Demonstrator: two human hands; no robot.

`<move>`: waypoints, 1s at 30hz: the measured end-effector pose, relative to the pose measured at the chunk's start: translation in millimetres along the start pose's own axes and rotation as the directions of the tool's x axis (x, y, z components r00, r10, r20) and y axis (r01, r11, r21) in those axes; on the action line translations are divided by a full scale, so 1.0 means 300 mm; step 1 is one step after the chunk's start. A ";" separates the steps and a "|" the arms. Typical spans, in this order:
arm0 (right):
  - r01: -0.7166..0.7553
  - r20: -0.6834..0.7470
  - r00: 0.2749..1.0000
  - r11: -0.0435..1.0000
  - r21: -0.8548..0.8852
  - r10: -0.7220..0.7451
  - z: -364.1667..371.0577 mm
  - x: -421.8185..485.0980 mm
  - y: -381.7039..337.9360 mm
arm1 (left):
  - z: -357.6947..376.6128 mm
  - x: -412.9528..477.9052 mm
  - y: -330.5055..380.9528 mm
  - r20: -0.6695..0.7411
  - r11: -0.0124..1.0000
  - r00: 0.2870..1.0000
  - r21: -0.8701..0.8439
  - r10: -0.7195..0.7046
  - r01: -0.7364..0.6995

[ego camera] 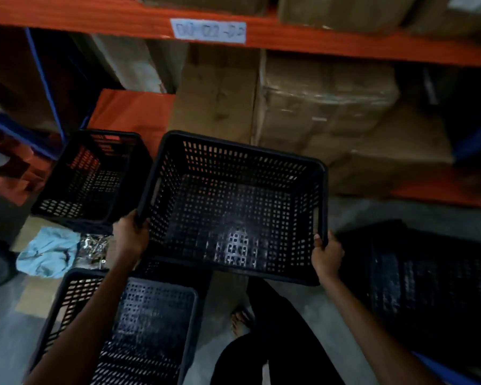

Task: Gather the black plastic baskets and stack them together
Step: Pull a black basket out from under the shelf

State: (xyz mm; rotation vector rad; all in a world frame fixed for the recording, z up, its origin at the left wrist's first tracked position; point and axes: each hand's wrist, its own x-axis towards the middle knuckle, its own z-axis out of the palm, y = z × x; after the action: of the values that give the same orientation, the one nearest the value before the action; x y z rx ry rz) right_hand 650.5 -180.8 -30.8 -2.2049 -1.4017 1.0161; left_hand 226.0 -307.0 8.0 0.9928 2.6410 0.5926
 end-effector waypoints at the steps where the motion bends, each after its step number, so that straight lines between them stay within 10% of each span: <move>1: -0.029 -0.005 1.000 0.999 -0.017 0.029 -0.038 -0.001 0.059 | 0.048 -0.025 0.024 0.036 1.000 0.999 0.011 0.001 -0.001; 10: -0.166 -0.081 0.985 0.957 -0.238 0.150 -0.104 0.145 0.465 | 0.550 -0.167 0.118 0.309 0.990 0.944 0.106 -0.118 0.089; 19: -0.130 -0.007 0.991 0.936 -0.326 0.135 0.267 0.540 0.841 | 1.146 -0.170 -0.099 0.283 0.956 0.929 0.236 -0.240 0.175; 30: 0.130 -0.140 0.971 0.920 -0.369 -0.193 0.665 0.800 1.315 | 1.759 -0.258 -0.362 0.219 0.941 0.931 0.243 -0.292 0.237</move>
State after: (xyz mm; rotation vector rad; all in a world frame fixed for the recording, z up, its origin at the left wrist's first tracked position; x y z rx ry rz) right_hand 823.1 -167.2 -503.1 -2.3038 -1.7638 0.5266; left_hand 418.1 -284.3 -500.8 0.6877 2.5803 0.1135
